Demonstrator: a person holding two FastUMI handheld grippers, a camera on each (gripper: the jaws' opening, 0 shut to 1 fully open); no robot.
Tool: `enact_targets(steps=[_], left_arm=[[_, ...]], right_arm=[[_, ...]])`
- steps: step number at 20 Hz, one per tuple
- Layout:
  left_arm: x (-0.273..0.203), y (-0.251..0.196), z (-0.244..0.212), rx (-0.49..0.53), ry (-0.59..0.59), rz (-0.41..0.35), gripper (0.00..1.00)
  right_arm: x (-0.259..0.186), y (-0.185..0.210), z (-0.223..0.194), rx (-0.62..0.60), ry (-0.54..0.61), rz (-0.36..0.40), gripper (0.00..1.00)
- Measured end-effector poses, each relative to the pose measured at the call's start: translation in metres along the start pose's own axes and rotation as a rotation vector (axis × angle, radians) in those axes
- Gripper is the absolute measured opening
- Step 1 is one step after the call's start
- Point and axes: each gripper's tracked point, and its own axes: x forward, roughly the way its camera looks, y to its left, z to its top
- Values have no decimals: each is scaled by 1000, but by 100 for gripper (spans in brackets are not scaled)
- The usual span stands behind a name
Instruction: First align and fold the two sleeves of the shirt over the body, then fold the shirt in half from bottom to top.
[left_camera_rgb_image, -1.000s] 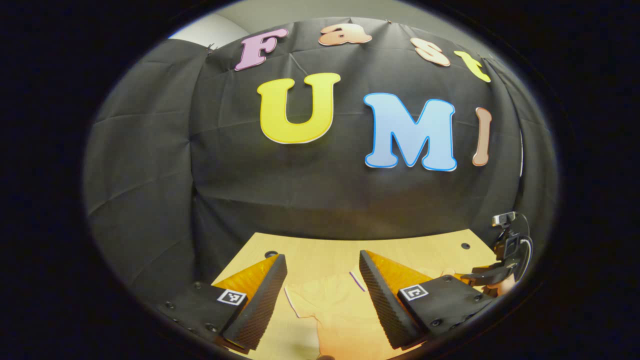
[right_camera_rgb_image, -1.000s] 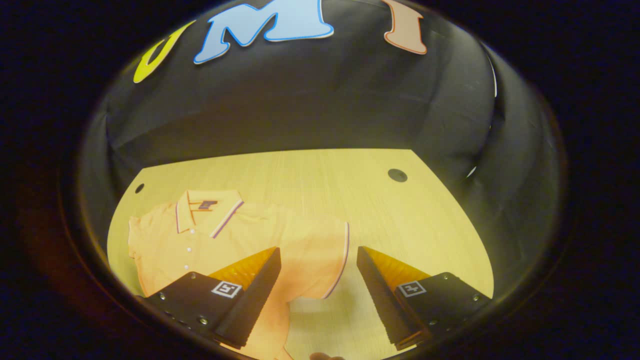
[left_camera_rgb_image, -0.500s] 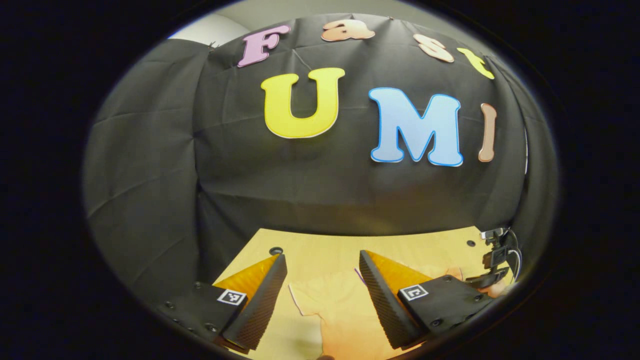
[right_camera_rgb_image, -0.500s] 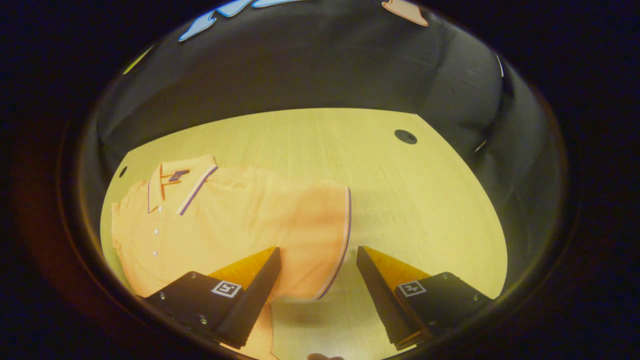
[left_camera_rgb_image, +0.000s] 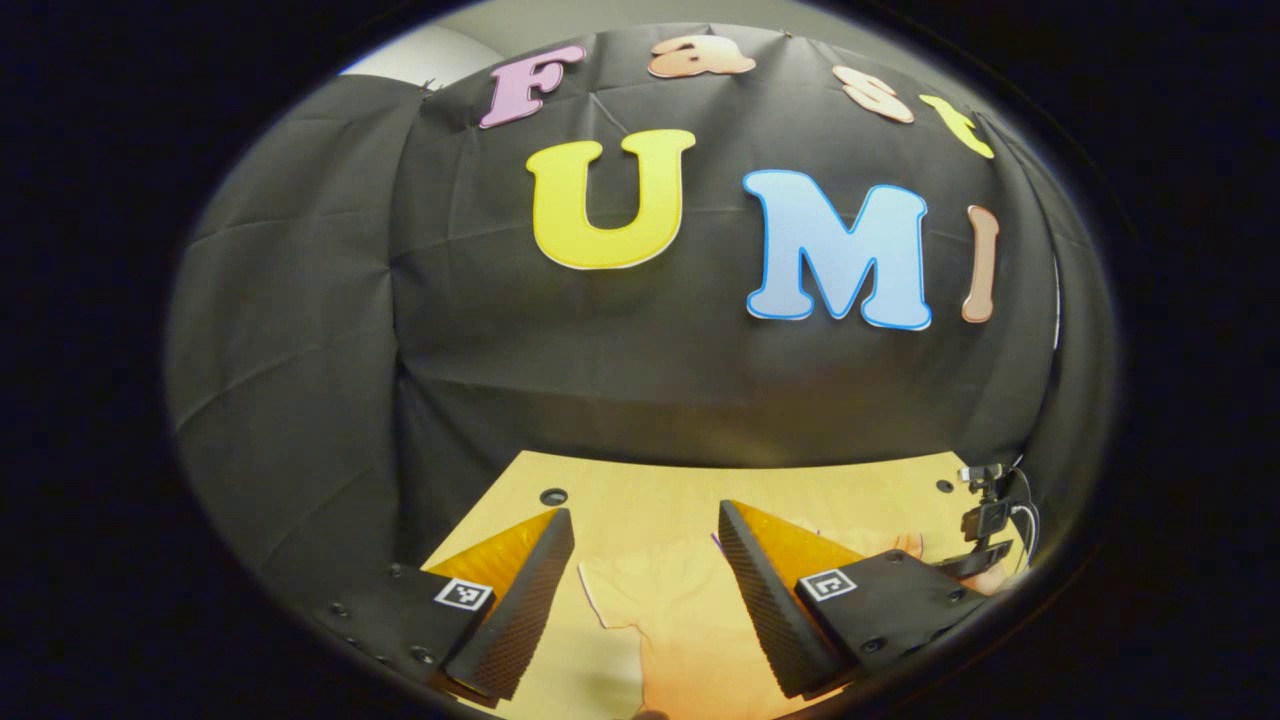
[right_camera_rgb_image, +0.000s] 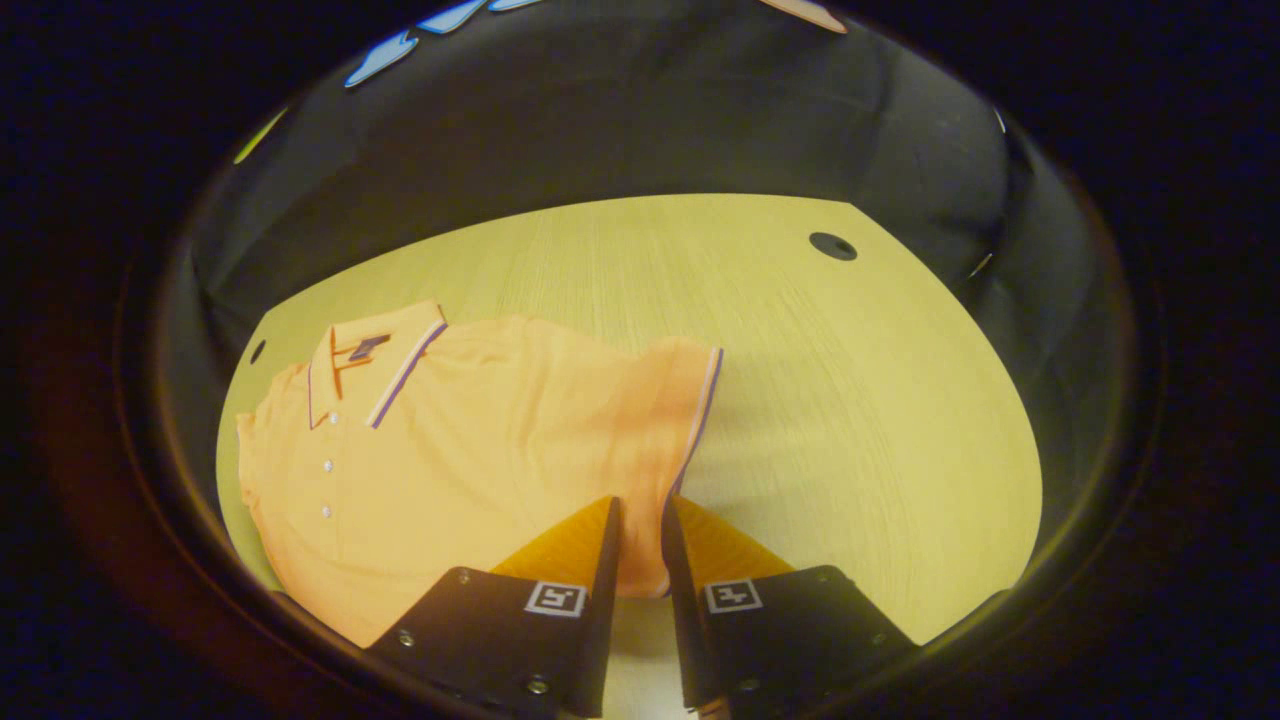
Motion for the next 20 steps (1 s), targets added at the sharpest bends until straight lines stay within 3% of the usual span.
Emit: enact_targets(steps=[2,3,4,7,12,16,20], left_arm=[[2,-3,0,-8,4,-5,99],[2,-3,-1,-10,6,-4,99],[2,-3,-1,-11,6,-7,95],[1,-1,-2,-5,5,-8,99],[3,1,-3,-13,10,-7,96],[4,5,-7,-17,18,-4,99],[3,11,-10,-17,22,8,100]], right_arm=[[-1,-1,5,0,-9,-7,24],[0,2,2,-3,0,-9,2],[-1,2,4,-12,-7,-15,2],[-5,6,9,-34,-16,-20,2],[-20,34,35,-82,-85,13,1],[-30,90,51,-197,-129,98,1],[-31,156,41,-331,-127,198,2]])
